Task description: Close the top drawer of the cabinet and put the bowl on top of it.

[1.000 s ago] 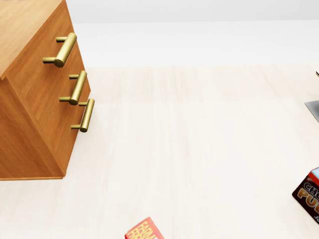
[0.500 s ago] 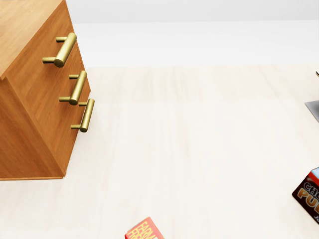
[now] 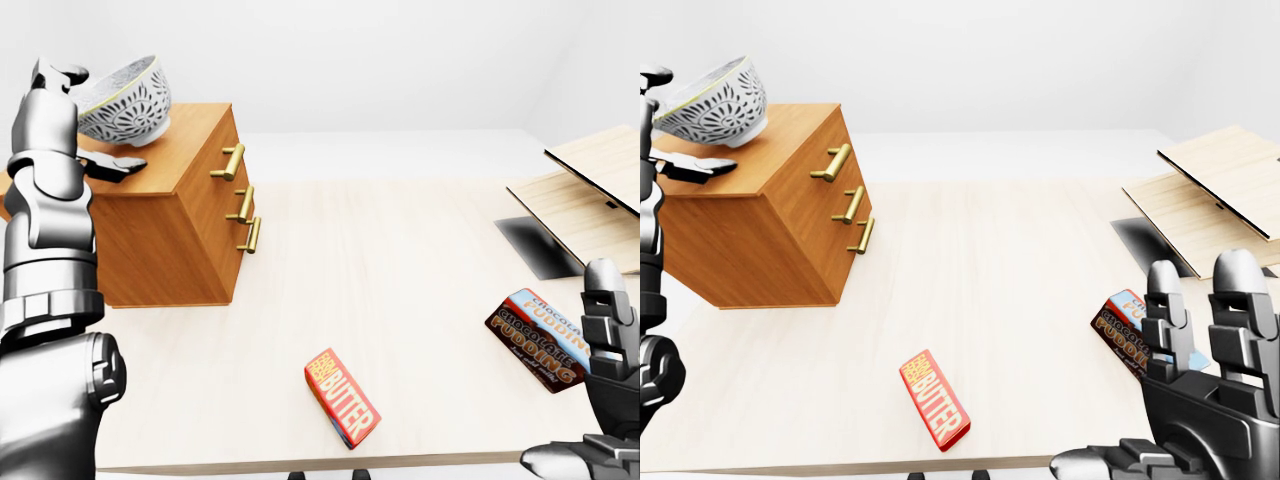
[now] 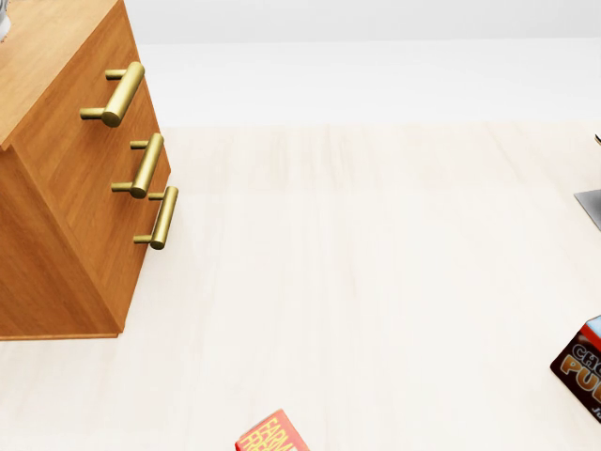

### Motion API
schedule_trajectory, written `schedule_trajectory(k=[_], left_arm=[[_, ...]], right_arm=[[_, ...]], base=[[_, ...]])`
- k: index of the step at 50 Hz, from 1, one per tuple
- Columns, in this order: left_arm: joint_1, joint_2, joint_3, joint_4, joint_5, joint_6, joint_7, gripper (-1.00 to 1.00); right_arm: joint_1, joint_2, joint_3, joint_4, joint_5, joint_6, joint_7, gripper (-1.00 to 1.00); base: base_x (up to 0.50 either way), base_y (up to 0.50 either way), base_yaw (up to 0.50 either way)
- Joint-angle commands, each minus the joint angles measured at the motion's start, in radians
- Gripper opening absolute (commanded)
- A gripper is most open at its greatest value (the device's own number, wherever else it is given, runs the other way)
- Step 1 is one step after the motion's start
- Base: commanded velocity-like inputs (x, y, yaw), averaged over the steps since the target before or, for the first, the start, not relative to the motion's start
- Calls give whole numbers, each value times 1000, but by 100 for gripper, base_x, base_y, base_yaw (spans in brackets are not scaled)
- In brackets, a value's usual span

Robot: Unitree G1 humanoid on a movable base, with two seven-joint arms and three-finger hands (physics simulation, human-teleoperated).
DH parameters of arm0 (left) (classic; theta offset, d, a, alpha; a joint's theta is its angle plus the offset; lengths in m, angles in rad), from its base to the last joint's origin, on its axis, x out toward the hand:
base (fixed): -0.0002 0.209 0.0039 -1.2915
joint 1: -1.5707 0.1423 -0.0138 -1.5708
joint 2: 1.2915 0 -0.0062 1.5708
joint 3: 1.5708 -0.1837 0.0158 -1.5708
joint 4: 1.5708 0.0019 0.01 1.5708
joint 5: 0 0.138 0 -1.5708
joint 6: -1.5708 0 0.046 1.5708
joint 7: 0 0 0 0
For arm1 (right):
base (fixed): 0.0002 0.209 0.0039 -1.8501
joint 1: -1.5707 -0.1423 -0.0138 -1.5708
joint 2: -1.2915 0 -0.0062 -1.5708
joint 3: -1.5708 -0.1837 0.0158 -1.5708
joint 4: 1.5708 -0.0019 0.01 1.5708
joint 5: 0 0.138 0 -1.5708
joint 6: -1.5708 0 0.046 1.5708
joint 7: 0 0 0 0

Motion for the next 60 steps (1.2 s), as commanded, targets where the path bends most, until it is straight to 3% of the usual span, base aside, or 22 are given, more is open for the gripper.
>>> schedule_trajectory(k=[1, 31, 35, 40, 44, 49, 55, 60], left_arm=[[11, -9, -8, 18, 13, 0, -13, 100], [14, -9, -1, -29, 21, 0, -29, 100], [38, -8, 29, -129, -3, 0, -48, 100], [72, 0, 51, -269, -45, 0, -98, 100], [149, 14, 115, -567, -97, 0, -164, 100], [182, 27, 170, -820, -198, 0, -224, 100], [198, 35, 164, -959, -277, 0, -233, 100], [237, -1, 172, -1080, -321, 0, -245, 100]], right_arm=[[5, -2, 5, 0, 0, -4, -2, 100], [21, -18, 16, 0, 11, -16, -12, 100], [-7, -1, 7, 0, -8, 7, 0, 100], [-14, 17, 2, 0, -18, 13, 18, 100], [-27, 27, 2, 0, -34, 19, 26, 100], [-15, 30, 2, 0, -30, 17, 35, 100], [-19, 34, 14, 0, -46, 18, 34, 100], [-28, 39, 16, 0, -57, 19, 39, 100]], base=[[0, 0, 0], [0, 0, 0], [0, 0, 0], [0, 0, 0], [0, 0, 0], [0, 0, 0], [0, 0, 0], [0, 0, 0]])
